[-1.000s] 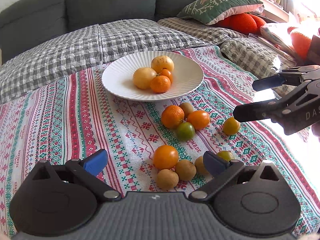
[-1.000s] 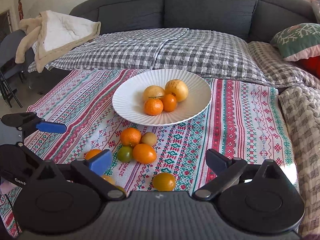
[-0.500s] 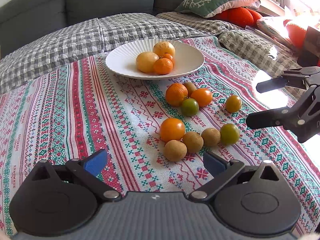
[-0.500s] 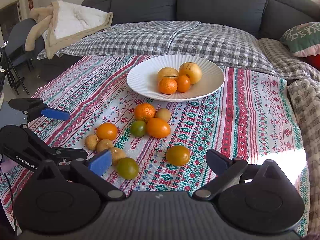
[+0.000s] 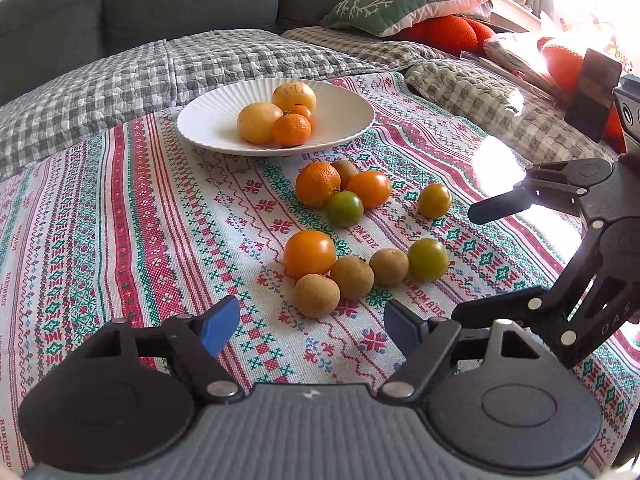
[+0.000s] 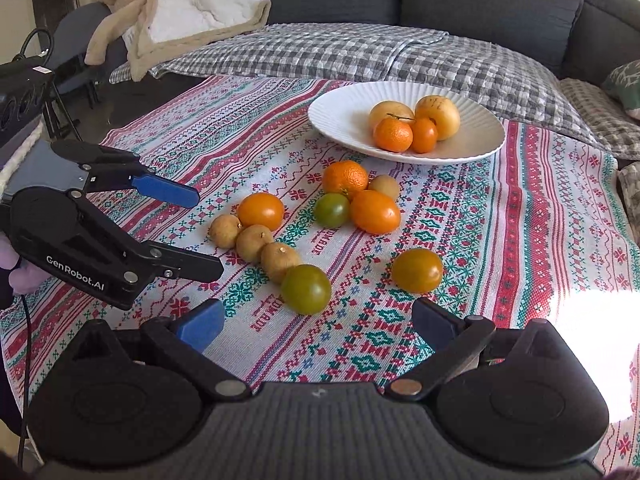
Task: Organize fruits
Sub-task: 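Move the left tool to a small brown fruit while the right tool approaches a dark green tomato, then close the left tool on the brown fruit while the right tool grasps the green tomato, then lift both held fruits and carry them over the white plate, then lower both fruits onto the plate and open both tools, then withdraw both open tools from the plate toward the remaining fruits, then grasp an orange tomato with the left tool while the right tool grasps a dark orange-green tomato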
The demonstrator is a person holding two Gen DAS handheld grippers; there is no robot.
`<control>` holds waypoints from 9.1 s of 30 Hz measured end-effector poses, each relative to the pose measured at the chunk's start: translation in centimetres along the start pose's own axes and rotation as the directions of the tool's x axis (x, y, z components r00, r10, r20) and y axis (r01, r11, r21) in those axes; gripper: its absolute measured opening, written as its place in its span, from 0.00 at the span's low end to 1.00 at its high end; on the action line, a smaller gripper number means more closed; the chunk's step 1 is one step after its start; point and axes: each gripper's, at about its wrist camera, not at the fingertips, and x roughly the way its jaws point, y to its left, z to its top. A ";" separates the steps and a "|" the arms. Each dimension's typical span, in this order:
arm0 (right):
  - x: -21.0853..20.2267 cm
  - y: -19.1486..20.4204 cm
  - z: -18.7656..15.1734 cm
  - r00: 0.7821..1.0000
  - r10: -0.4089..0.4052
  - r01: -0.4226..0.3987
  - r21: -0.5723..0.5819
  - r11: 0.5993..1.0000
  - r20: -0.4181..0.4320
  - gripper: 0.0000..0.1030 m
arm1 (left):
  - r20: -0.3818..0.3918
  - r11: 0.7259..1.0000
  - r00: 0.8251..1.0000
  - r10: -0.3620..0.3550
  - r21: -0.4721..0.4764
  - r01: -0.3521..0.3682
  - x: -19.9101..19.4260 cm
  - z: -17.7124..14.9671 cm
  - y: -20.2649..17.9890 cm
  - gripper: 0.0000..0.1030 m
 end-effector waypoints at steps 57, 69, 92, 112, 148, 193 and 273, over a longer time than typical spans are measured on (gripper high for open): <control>1.2 0.2 0.8 1.000 0.026 -0.026 -0.036 0.999 -0.007 0.26 | -0.014 1.000 1.000 0.015 0.027 -0.015 0.8 0.9 -0.2 0.03; 1.0 0.2 1.0 1.000 0.029 -0.029 -0.043 0.999 -0.003 0.25 | 0.006 1.000 1.000 0.012 0.022 -0.012 0.4 0.9 -0.2 0.03; -0.3 -1.2 3.6 0.997 -0.018 0.018 -0.001 1.000 0.081 0.25 | 0.088 1.000 0.996 0.023 -0.004 -0.022 -0.3 3.8 -0.4 0.03; 0.0 -5.3 7.4 0.982 -0.116 0.101 0.105 0.989 0.148 0.25 | 0.111 0.992 0.992 0.055 -0.118 -0.042 2.0 8.5 0.0 0.03; 7.3 -11.4 10.1 0.987 -0.120 0.096 0.207 0.974 0.109 0.25 | 0.039 0.973 0.999 0.037 -0.229 -0.027 14.0 17.3 6.7 0.03; 2.8 -11.2 8.6 0.983 -0.150 0.118 0.263 0.958 0.106 0.61 | 0.034 0.980 0.996 0.081 -0.186 -0.074 7.8 13.5 4.8 0.57; 2.1 -4.0 1.7 0.994 -0.110 0.113 0.123 0.986 -0.028 0.45 | -0.041 0.952 0.997 -0.069 -0.301 0.054 2.3 3.1 2.1 0.25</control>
